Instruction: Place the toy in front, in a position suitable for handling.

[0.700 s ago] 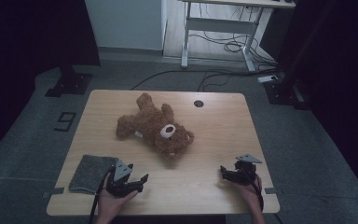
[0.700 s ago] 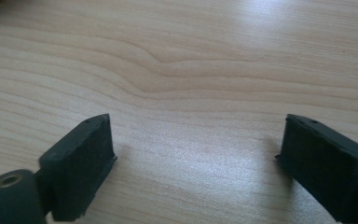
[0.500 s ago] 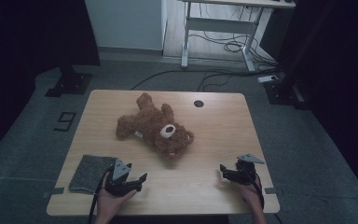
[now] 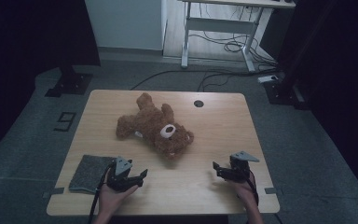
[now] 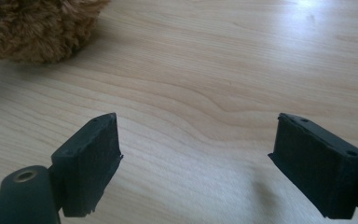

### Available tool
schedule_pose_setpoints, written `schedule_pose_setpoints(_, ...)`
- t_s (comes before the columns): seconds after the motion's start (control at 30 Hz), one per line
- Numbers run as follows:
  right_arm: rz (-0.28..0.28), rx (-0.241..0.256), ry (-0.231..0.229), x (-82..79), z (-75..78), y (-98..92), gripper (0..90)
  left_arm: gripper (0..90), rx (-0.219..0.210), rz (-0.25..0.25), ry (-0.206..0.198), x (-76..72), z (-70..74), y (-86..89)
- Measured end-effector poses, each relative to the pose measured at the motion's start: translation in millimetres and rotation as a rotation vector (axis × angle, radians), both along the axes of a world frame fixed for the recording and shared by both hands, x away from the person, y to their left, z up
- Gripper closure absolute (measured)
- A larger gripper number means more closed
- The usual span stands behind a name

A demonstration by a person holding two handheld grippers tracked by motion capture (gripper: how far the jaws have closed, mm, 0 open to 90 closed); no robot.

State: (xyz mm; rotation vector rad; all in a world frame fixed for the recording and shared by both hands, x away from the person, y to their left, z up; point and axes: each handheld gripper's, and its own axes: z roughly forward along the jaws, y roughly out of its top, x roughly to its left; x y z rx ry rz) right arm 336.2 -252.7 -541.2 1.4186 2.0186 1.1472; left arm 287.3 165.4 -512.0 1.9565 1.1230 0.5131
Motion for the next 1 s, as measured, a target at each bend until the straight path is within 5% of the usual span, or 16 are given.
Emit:
schedule_pose_setpoints(0.4,0.070,0.041,-0.021,3.9,13.2,23.1,14.9,24.8,-0.013,0.038,0.000,23.3,21.5,10.9)
schedule_pose_setpoints(0.7,0.139,0.053,-0.024,8.2,18.0,52.6,15.2,24.7,0.030,0.091,-0.020,47.0,38.4,26.1)
schedule_pose_setpoints(1.0,0.185,0.064,-0.026,12.4,21.7,75.5,15.1,24.4,0.074,0.144,-0.013,71.8,34.4,42.6)
